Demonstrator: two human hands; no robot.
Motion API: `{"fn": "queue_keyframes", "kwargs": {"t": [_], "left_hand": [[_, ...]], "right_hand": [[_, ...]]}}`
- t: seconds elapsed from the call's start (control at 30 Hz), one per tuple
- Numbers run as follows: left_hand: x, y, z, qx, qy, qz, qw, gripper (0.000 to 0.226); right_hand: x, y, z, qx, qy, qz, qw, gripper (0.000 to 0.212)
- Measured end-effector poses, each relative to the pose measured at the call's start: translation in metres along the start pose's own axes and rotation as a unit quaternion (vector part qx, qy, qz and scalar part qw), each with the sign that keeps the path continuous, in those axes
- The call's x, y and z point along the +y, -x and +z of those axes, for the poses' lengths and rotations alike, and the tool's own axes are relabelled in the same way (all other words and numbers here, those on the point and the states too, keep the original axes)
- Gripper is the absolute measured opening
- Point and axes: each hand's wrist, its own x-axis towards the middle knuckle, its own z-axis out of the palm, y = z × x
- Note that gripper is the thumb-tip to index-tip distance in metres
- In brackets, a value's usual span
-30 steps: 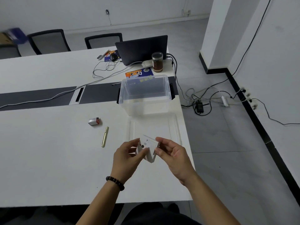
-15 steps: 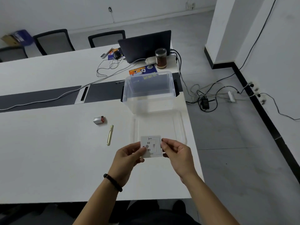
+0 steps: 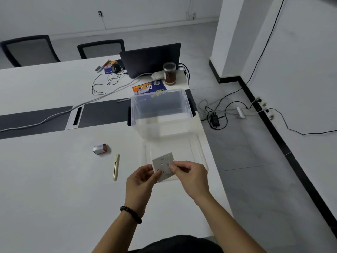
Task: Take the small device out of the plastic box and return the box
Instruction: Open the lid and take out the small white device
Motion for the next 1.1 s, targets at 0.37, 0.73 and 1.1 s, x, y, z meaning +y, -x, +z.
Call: {"fn": "queue_keyframes", "kwargs": {"t": [0.37, 0.73, 1.1], "left_hand": [[0.000, -0.025, -0.025, 0.045, 0.012, -0.001, 0.999, 0.019], [0.009, -0.023, -0.037, 0.094, -0.200, 0.177, 0.959, 0.020], [-0.018, -0.006, -0.047, 0.020, -0.341, 0.309, 0.888, 0.028]], "right_hand": [[-0.015, -0.016, 0.017, -0.154, -0.084, 0.073, 0.982, 0.010], [-0.026, -0.029, -0.002, -0.278, 0.088, 0.014, 0.956, 0.019], [-0.007, -0.031, 0.019, -0.223, -0.061, 0.230, 0.945, 0.034]]}}
